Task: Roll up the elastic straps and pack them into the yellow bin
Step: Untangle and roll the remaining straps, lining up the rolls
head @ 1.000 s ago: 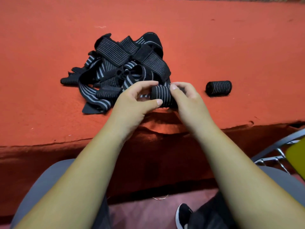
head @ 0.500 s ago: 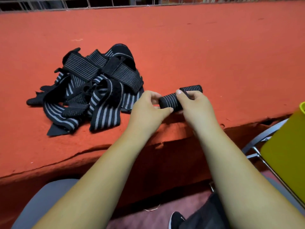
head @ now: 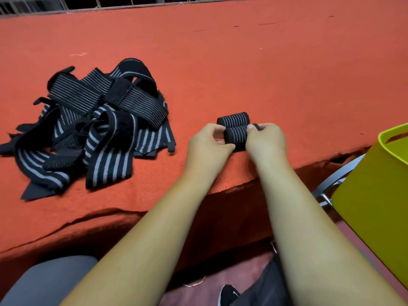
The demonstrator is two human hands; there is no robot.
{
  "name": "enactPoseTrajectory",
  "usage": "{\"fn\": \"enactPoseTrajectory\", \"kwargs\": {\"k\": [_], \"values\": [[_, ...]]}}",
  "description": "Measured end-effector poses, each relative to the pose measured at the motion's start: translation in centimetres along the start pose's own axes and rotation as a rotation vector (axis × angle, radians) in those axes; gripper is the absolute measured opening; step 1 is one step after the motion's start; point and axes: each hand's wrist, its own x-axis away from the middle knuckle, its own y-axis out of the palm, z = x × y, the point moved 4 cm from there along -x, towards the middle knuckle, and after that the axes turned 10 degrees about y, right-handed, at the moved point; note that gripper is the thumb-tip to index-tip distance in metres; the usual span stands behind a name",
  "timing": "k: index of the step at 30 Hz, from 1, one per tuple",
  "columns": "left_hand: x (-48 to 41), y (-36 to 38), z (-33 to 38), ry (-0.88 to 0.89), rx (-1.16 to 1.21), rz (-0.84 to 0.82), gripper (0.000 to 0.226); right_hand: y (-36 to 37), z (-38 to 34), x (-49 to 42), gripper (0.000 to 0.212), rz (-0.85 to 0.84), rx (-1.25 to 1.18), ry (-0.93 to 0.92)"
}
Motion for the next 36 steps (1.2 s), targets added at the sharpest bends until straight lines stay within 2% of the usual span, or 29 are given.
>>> {"fn": "enactPoseTrajectory", "kwargs": {"k": [9,15,19,24,28,32,36], "values": [[0.4,0.2,0.3,0.011,-0.094,0.009,0.035,0.5,0.0,0.5,0.041,0.015,0.03,0.003],[1.6,-1.4,0.8,-0.049,-0.086,-0.062,0.036,-1.0,-0.8,1.8,0.041,0.092,-0.192,0.099],[3.6,-5.1,0.7,-0.077,-0.074,-0.061,0.02,-1.3,-2.3,4.1,0.036,0.112,-0.294,0.018],[5.1,-11.0,0.4,-0.107,-0.095,0.033,0.015,1.6,-4.4,8.0,0.025,0.003,-0.358,-0.106],[5.7,-15.5,0.2,-0.13,-0.086,0.088,0.014,4.7,-6.2,10.1,0.023,-0.154,-0.364,-0.115],[6.1,-20.0,-0.2,-0.082,-0.095,0.142,0.015,7.7,-7.6,12.4,0.024,-0.27,-0.419,-0.138],[6.3,-24.3,-1.2,-0.042,-0.149,0.243,0.017,10.5,-8.9,14.3,0.022,-0.317,-0.396,-0.181]]}}
